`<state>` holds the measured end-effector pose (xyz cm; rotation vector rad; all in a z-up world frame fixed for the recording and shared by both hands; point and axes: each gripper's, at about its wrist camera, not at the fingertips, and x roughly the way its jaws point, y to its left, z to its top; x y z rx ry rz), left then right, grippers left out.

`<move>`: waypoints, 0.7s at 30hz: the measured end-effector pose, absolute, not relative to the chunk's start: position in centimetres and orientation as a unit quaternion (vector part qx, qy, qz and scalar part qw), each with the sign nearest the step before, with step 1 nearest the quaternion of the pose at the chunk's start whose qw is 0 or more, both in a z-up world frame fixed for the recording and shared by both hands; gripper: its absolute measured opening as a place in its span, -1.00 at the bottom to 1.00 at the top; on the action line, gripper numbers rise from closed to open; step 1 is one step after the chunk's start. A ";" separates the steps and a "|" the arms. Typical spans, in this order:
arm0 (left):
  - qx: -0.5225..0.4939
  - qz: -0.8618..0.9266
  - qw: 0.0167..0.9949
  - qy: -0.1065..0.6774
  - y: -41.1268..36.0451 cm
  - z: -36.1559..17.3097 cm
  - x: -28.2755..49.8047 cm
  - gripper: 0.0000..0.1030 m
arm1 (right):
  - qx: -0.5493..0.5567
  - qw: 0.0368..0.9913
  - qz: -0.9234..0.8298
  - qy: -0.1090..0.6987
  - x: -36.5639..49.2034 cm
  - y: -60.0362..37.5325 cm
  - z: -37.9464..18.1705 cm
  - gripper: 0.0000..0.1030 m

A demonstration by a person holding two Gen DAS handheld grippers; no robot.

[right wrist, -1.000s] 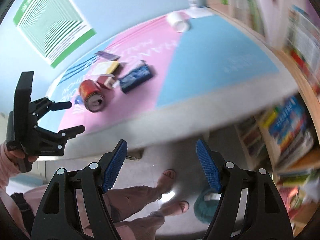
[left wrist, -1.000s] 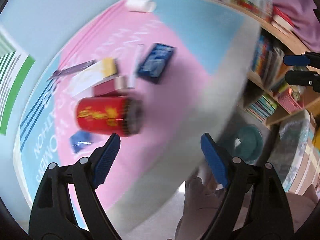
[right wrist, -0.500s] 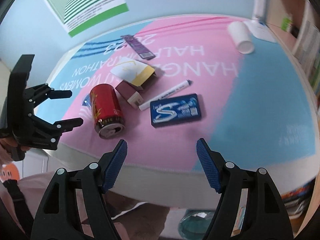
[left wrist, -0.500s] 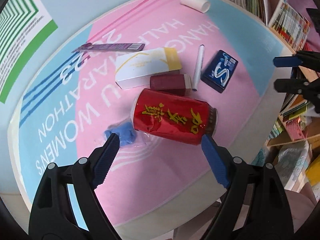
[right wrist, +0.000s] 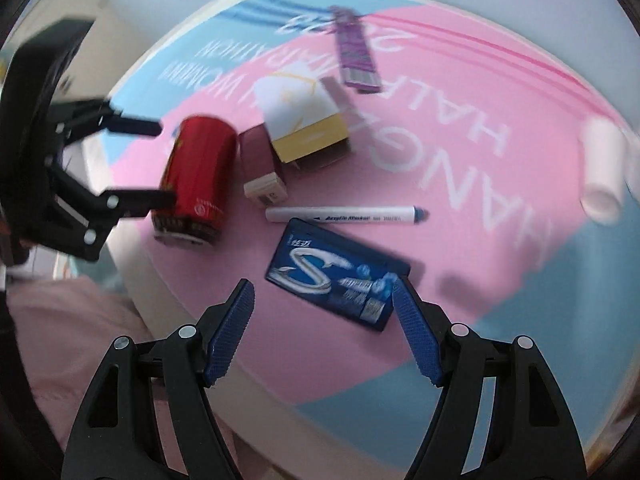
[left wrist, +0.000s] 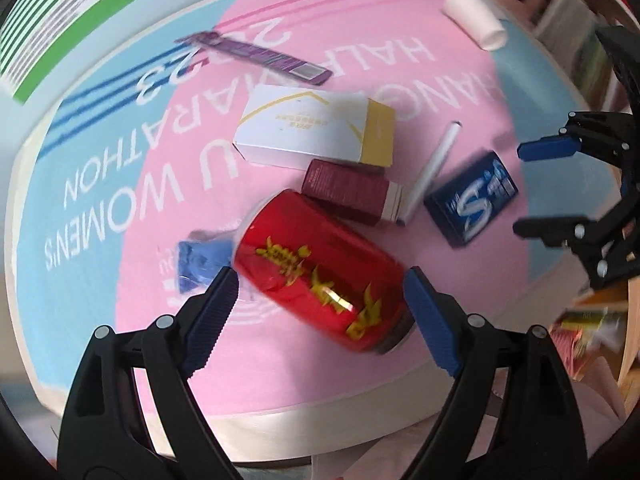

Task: Collect trash
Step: 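Grasp the red can with the left tool while the right tool grasps the blue gum box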

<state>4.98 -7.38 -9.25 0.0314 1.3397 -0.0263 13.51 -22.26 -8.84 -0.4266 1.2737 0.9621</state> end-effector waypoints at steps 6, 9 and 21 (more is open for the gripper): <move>-0.013 0.049 0.768 0.638 -8.3 -10.4 6.2 0.60 | -0.249 0.612 0.501 0.559 15.6 -21.5 -10.8 0.40; -0.003 0.084 0.760 0.645 -8.3 -11.1 6.6 0.58 | -0.267 0.588 0.527 0.553 15.7 -21.2 -11.7 0.43; 0.005 0.119 0.725 0.678 -7.1 -13.0 6.7 0.32 | -0.321 0.539 0.595 0.503 14.8 -20.4 -13.1 0.25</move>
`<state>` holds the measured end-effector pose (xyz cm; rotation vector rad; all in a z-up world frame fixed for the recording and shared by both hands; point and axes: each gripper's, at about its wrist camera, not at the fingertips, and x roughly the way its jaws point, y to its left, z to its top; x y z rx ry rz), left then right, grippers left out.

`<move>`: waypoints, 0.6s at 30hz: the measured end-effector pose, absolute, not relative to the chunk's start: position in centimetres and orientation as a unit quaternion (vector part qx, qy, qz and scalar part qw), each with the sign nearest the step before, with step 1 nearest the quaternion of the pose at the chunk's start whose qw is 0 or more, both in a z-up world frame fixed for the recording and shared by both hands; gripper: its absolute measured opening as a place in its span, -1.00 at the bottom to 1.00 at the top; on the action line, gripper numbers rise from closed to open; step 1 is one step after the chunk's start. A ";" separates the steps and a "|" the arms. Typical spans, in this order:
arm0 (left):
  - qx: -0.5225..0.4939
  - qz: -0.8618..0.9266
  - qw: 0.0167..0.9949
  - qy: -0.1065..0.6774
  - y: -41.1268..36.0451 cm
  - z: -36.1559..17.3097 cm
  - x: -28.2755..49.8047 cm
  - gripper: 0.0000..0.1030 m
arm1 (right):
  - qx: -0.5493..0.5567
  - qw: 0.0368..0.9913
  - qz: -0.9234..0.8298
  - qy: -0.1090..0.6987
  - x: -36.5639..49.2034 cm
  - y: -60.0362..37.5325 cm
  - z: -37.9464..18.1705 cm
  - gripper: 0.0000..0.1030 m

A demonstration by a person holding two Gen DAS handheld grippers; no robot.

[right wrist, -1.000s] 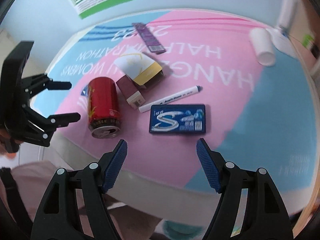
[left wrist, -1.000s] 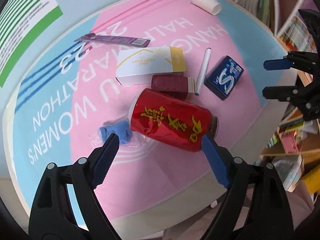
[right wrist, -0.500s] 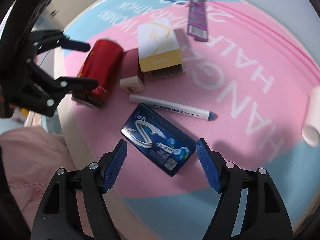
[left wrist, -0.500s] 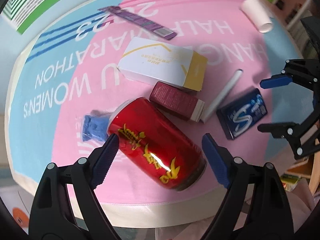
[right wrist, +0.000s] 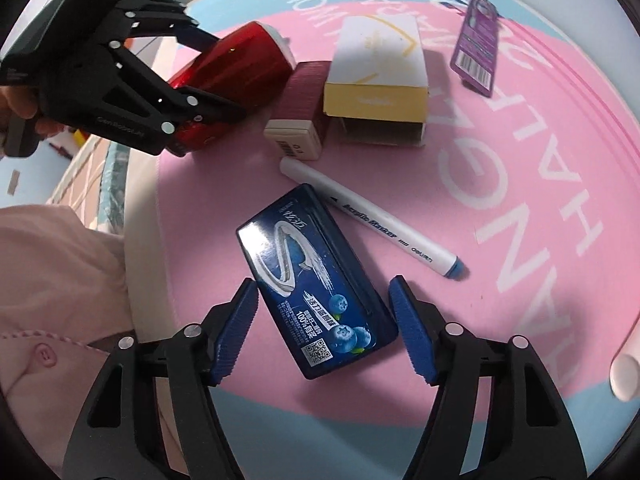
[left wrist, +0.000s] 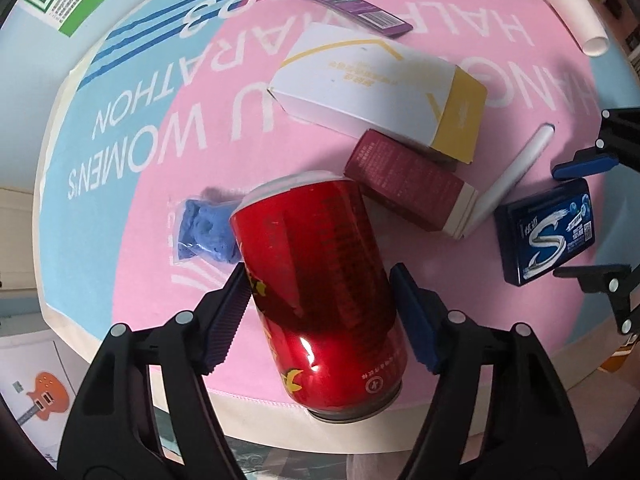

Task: Collect trash
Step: 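Grasp the red can with the left tool while the right tool grasps the blue gum box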

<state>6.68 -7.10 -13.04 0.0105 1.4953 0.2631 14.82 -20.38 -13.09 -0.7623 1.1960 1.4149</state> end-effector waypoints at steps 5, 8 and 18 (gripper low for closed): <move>0.015 0.114 0.725 0.679 -7.2 -12.7 6.2 0.31 | -0.300 0.538 0.605 0.504 15.8 -20.9 -12.4 -0.26; 0.018 0.112 0.728 0.676 -7.0 -12.1 6.1 0.31 | -0.272 0.551 0.592 0.521 17.3 -21.4 -11.9 -0.97; 0.041 0.088 0.731 0.675 -7.6 -12.0 5.4 0.31 | -0.263 0.567 0.594 0.506 16.5 -22.5 -11.1 0.59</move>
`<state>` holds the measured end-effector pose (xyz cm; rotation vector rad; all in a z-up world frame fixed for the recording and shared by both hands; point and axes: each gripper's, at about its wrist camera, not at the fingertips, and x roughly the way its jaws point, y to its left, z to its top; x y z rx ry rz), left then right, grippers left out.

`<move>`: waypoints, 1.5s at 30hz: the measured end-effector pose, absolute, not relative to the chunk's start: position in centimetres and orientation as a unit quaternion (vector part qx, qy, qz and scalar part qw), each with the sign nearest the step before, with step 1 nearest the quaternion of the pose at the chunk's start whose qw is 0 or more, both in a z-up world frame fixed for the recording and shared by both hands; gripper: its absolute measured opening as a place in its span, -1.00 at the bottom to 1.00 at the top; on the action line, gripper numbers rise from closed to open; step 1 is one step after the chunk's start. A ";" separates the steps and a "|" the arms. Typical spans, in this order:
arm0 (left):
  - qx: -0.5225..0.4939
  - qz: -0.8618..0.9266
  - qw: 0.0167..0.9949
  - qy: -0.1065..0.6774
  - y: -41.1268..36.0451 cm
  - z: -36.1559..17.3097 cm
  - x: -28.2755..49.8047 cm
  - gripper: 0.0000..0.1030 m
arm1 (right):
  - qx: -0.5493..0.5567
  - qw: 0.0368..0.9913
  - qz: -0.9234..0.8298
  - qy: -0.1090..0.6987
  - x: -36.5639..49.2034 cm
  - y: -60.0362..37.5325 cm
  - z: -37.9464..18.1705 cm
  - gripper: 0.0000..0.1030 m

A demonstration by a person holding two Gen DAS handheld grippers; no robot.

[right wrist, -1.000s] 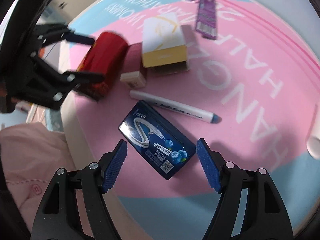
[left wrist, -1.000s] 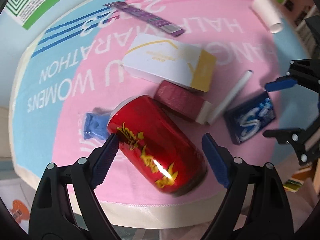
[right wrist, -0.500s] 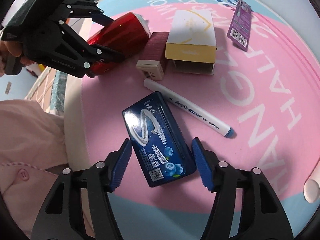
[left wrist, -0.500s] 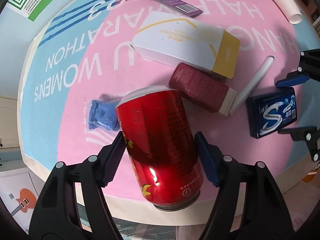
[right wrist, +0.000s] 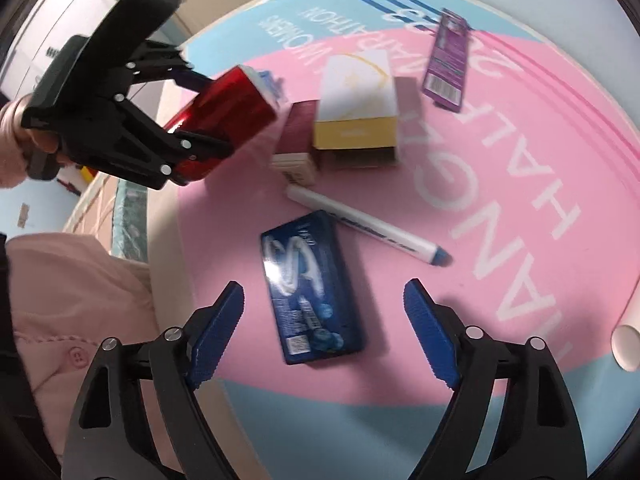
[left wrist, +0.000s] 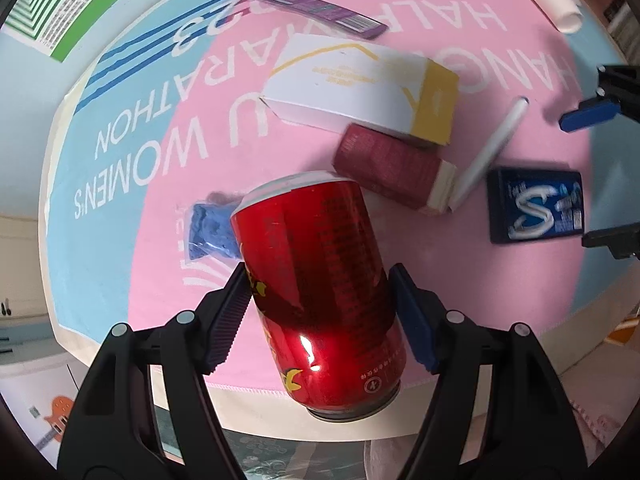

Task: Collect trash
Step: 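Grasp the red can with the left tool while the right tool grasps the blue gum box, then carry the red can and blue gum box over the teal wastebasket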

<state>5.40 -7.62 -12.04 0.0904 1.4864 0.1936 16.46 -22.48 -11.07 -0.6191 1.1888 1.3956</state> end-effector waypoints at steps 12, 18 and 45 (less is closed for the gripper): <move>0.043 0.077 0.725 0.683 -7.7 -13.0 4.0 0.31 | -0.355 0.579 0.569 0.464 13.3 -21.4 -13.3 0.04; 0.055 0.064 0.743 0.664 -7.7 -11.4 4.3 0.31 | -0.291 0.609 0.555 0.486 15.7 -22.6 -10.6 0.04; 0.313 -0.342 0.717 0.520 -19.7 -9.4 0.5 0.31 | 0.035 0.820 0.127 0.558 -1.2 -36.1 -5.7 0.05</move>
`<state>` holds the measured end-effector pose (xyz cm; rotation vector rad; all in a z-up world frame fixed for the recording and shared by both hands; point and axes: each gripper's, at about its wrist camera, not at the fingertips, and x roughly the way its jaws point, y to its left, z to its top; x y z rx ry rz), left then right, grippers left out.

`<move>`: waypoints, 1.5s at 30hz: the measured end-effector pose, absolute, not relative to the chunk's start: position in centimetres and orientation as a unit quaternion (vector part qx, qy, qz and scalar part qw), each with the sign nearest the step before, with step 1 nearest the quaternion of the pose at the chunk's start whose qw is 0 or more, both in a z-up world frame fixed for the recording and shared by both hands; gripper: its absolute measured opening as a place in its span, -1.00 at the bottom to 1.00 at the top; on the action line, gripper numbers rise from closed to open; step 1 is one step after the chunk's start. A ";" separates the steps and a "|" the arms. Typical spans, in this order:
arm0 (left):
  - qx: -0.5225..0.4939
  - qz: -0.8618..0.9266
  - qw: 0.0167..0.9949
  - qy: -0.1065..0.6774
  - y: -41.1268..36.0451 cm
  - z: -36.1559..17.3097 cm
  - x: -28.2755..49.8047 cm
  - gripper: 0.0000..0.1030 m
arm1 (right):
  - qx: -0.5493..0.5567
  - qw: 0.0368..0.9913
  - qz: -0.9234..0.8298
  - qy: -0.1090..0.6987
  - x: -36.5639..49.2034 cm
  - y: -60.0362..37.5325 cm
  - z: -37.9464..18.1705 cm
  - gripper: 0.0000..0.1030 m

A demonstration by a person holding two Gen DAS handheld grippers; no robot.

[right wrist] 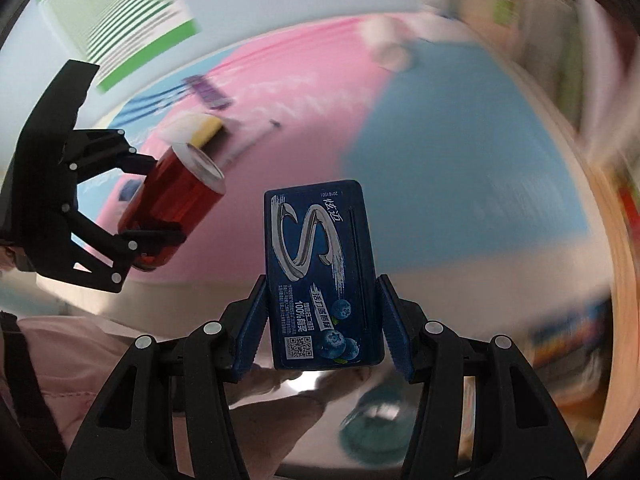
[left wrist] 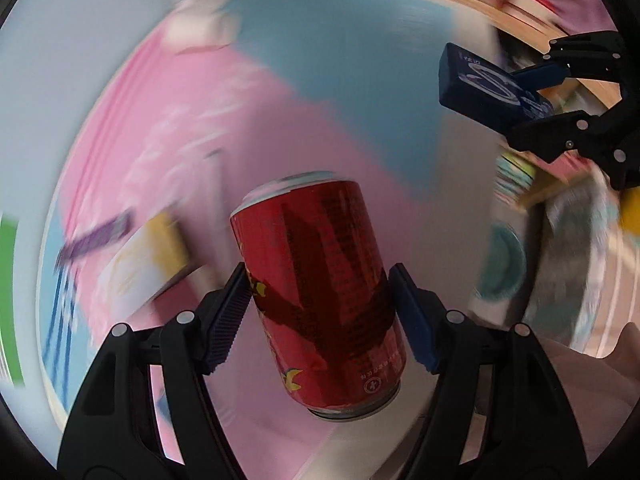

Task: Collect trash
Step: 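Carry the red can and blue gum box over the teal wastebasket, then open both tools to drop the can and gum box into the wastebasket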

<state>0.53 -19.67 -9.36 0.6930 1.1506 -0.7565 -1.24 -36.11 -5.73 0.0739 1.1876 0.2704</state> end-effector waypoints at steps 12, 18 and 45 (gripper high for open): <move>0.427 -0.513 0.606 0.432 -32.4 -10.4 -11.3 0.31 | 0.177 0.809 -0.086 0.554 -20.8 -43.9 -6.4 0.05; 0.468 -0.559 0.559 0.396 -36.9 -11.2 -17.4 0.31 | 0.224 0.799 -0.143 0.539 -28.7 -45.6 -7.1 0.05; 0.530 -0.598 0.463 0.382 -44.2 -15.7 -30.8 0.32 | 0.336 0.760 -0.193 0.522 -41.7 -48.6 -12.5 0.05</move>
